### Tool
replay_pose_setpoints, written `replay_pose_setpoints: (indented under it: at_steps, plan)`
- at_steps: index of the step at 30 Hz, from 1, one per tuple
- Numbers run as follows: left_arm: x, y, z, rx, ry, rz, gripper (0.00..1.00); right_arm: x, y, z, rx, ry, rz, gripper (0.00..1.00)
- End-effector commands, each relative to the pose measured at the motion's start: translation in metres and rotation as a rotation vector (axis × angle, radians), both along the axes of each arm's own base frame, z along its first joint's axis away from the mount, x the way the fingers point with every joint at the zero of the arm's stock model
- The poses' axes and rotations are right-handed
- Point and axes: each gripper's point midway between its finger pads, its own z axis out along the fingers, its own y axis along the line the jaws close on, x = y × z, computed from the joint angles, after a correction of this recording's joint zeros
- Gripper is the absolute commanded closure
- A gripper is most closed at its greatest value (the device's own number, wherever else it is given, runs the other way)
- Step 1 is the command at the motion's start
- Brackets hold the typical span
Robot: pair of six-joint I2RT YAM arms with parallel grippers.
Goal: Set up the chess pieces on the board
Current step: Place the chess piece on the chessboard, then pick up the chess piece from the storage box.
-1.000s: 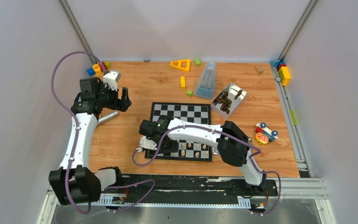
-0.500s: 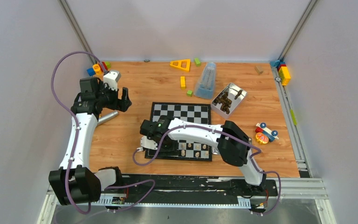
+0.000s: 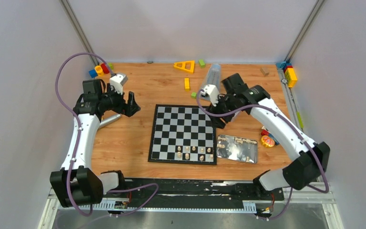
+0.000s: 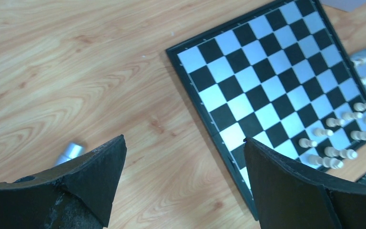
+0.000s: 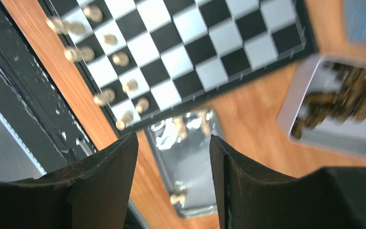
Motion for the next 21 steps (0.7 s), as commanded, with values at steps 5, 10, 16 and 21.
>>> replay_pose_setpoints:
  at_steps: [5, 10, 16, 21]
  plan:
    - [-0.014, -0.033, 0.017, -0.149, 0.050, -0.210, 0.00, -0.026, -0.064, -0.062, 0.064, 0.109, -0.129, 0.44]
    - [-0.020, -0.047, 0.009, -0.255, 0.173, -0.287, 0.00, -0.025, -0.076, -0.099, 0.098, 0.162, -0.177, 0.46]
    - [-0.019, -0.051, 0.005, -0.301, 0.216, -0.309, 0.00, -0.020, -0.075, -0.130, 0.102, 0.190, -0.178, 0.47]
    - [-0.018, -0.049, 0.007, -0.275, 0.171, -0.299, 0.00, -0.017, -0.075, -0.146, 0.087, 0.213, -0.162, 0.48]
